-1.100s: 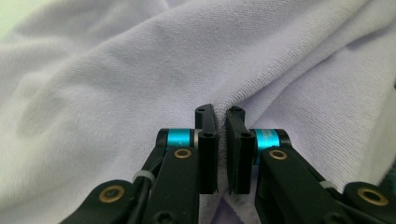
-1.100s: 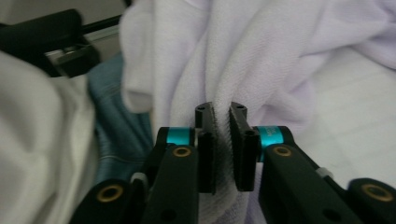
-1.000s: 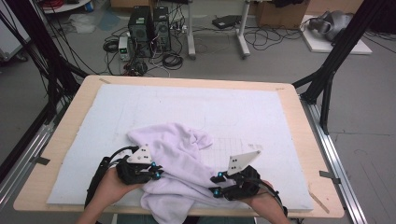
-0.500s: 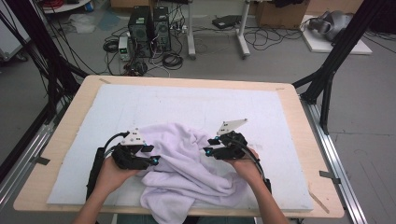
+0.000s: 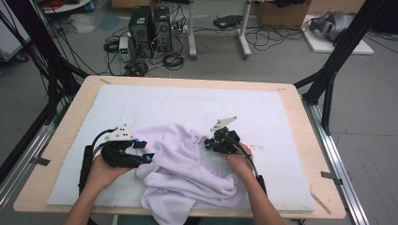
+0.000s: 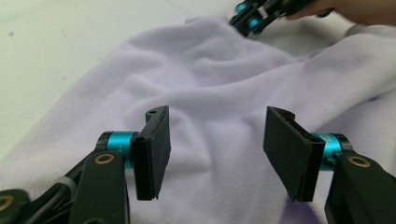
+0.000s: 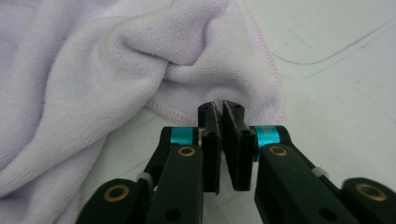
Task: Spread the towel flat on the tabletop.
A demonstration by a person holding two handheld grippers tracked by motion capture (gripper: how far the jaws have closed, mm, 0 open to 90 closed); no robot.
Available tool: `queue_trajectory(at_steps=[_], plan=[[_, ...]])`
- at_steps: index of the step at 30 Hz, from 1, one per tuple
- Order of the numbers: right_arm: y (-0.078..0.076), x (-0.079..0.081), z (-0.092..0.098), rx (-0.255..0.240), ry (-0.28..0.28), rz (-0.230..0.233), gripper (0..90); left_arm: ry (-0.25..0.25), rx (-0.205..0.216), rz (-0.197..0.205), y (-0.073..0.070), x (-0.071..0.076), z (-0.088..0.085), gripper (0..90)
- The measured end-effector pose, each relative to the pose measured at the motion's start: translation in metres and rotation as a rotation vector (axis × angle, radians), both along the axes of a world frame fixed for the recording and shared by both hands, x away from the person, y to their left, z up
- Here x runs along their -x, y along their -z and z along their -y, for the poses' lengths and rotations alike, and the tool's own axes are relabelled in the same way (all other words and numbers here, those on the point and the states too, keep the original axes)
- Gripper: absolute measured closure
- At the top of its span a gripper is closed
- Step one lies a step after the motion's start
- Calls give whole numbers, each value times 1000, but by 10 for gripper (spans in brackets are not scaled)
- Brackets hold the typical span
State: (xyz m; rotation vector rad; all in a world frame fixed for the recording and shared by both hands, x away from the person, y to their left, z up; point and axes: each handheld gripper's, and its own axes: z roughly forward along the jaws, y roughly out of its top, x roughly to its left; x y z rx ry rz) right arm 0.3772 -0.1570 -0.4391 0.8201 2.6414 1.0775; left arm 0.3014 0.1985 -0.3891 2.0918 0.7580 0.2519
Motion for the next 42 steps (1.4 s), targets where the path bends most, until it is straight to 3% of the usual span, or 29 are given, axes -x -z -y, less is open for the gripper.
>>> queue_trajectory(at_steps=[2,5,10,13,17,19,23,26,28,32,35,37,39,42], plan=[[-4,1,5,-10,-13,-11,870,-15,-10,4,2,-2,0,441],[-18,9,18,-3,-5,23,870,-30,-15,8,2,-5,-1,456],[-45,18,60,11,48,78,869,-70,-40,27,5,-14,-1,471],[-55,13,80,36,95,94,869,-73,-57,-9,9,-25,6,484],[-64,0,94,30,154,117,848,-77,-127,-19,15,-42,20,494],[-61,0,92,29,155,102,738,-75,-162,-32,20,-47,24,496],[-52,18,76,4,87,123,696,-54,-229,-60,29,-49,28,526],[-38,30,59,10,-11,97,707,-27,-228,-44,27,-43,29,594],[-32,33,48,40,-69,38,707,2,-212,-45,26,-38,26,638],[-27,40,32,51,-167,-9,670,22,-237,-59,30,-28,21,629],[-18,43,25,2,-176,-35,656,11,-275,-62,37,-25,18,568],[-11,43,20,33,-171,-43,664,1,-243,-66,41,-24,14,583],[-5,42,17,-4,-161,-50,732,3,-233,-59,41,-23,14,654],[-4,43,15,-12,-164,-48,828,16,-241,-39,41,-22,19,811]])
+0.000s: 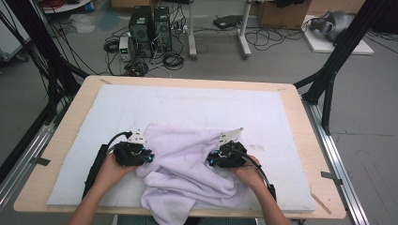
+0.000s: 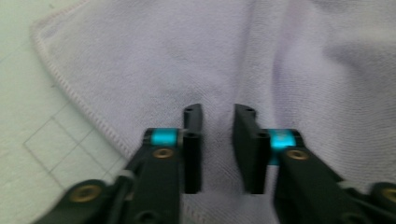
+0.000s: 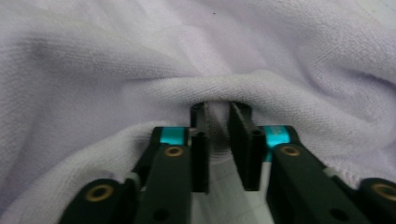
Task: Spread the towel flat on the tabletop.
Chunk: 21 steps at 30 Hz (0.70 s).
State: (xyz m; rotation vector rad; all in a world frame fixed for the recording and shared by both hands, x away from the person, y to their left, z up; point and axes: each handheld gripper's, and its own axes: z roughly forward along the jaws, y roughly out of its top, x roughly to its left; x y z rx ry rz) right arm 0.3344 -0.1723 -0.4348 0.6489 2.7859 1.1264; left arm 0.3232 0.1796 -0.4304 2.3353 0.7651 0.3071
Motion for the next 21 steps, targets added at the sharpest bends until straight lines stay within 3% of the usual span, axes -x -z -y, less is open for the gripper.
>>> queue_trajectory(at_steps=[1,6,10,12,14,17,21], plan=[[-1,0,0,-1,-3,7,850,0,-6,-2,0,0,2,861],[-9,1,14,-20,18,1,863,6,0,8,-3,0,7,875],[-30,8,33,-42,40,41,863,18,45,5,-12,-2,12,876],[-41,11,43,-45,49,57,862,21,71,22,-18,-3,16,876],[-52,13,50,-52,46,62,861,23,70,45,-23,-4,19,876],[-63,16,48,-22,38,85,860,5,62,54,-24,-6,19,876],[-55,7,30,3,18,69,857,-14,45,52,-23,-6,12,876]])
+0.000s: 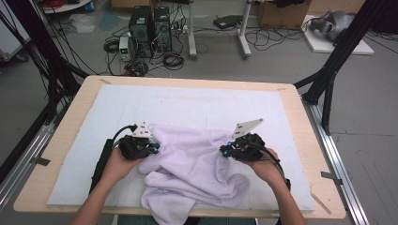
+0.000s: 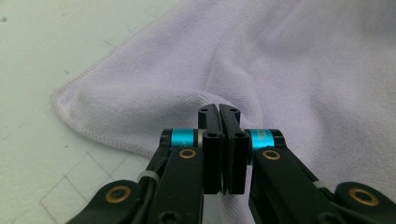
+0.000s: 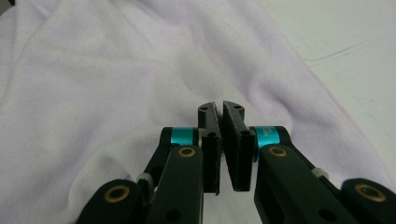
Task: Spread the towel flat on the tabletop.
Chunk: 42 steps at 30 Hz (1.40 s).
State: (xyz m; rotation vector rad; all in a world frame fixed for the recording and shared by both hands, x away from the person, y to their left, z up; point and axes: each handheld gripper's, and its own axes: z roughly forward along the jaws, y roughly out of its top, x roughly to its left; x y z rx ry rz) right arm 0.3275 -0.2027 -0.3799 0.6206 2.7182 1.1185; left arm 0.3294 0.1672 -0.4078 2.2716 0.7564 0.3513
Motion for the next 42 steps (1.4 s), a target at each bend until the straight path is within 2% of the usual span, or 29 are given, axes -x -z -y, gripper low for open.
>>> queue_trajectory(at_steps=[4,7,9,12,14,16,18,19,21,23,25,28,31,33,34,37,42], plan=[[19,-11,-25,5,-24,-41,857,-26,-11,6,1,2,-11,876],[35,-14,-45,57,-60,-65,852,-30,-7,0,1,3,-17,864],[41,-15,-51,90,-76,-74,832,-32,-9,9,-2,5,-18,716],[31,-14,-42,27,-57,-55,754,-23,10,25,-5,9,-17,633],[19,-9,-30,-40,-56,-27,752,-24,14,35,-6,11,-17,610],[11,-3,-20,-59,-34,4,763,-23,15,42,-8,14,-17,595],[10,1,-11,-49,-22,8,771,-17,27,50,-9,17,-18,605],[12,4,-9,-40,-20,-1,770,-3,37,43,-8,19,-19,638],[20,7,-7,-25,-36,-16,768,28,44,25,-4,21,-22,769],[31,9,-9,-3,-48,-35,764,30,26,4,2,20,-23,826],[40,9,-13,11,-61,-51,758,29,8,-19,9,20,-23,825],[48,9,-20,25,-71,-63,718,21,-12,-48,18,17,-22,758],[54,9,-26,35,-85,-77,729,14,-6,-56,23,16,-22,702],[55,11,-28,48,-88,-63,790,4,-6,-43,25,16,-22,721],[54,11,-27,49,-100,-66,860,1,-9,-34,25,17,-22,759],[52,12,-26,48,-106,-63,880,2,-11,-32,25,17,-22,821],[39,22,-12,17,-102,-30,882,0,-18,-29,24,18,-22,827]])
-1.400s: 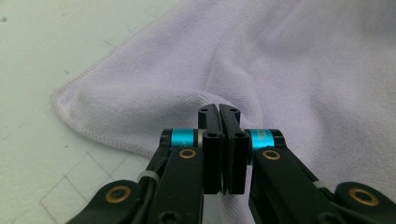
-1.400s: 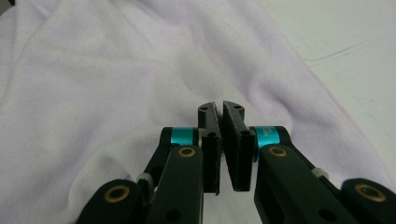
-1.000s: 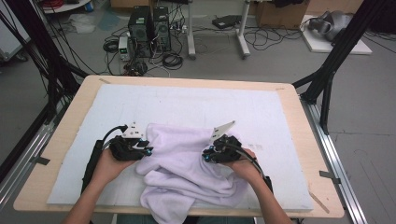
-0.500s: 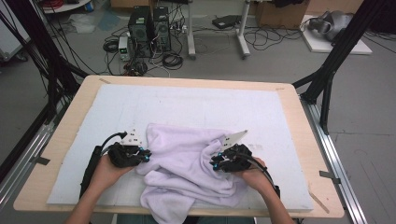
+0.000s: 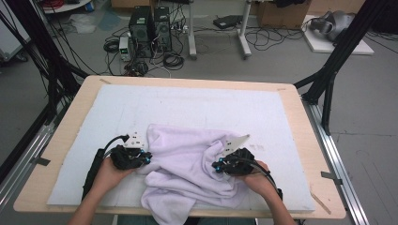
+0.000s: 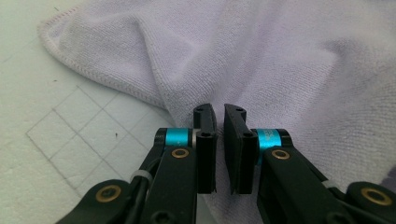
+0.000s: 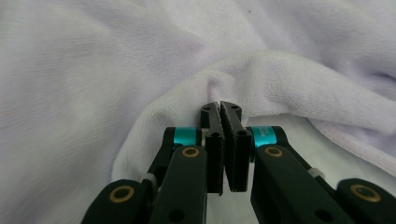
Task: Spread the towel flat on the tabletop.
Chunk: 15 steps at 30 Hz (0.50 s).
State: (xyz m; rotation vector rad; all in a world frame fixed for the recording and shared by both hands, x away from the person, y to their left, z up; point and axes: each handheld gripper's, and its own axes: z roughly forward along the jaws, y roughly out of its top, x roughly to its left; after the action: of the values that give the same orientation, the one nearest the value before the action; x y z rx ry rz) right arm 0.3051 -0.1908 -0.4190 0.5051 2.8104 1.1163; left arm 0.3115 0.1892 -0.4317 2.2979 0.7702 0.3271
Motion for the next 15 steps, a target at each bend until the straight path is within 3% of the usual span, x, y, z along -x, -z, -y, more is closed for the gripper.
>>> queue_trajectory(at_steps=[7,9,10,12,15], plan=[[-22,23,41,-54,50,42,880,10,5,8,-2,2,-1,817],[-29,29,53,-96,70,66,880,-4,44,35,-8,4,-3,738],[-32,29,57,-108,82,75,867,-7,52,42,-11,3,-4,687],[-34,23,62,-115,115,82,814,-20,63,49,-17,0,-5,666],[-27,6,54,-72,145,86,762,-29,42,44,-18,-5,-2,649]])
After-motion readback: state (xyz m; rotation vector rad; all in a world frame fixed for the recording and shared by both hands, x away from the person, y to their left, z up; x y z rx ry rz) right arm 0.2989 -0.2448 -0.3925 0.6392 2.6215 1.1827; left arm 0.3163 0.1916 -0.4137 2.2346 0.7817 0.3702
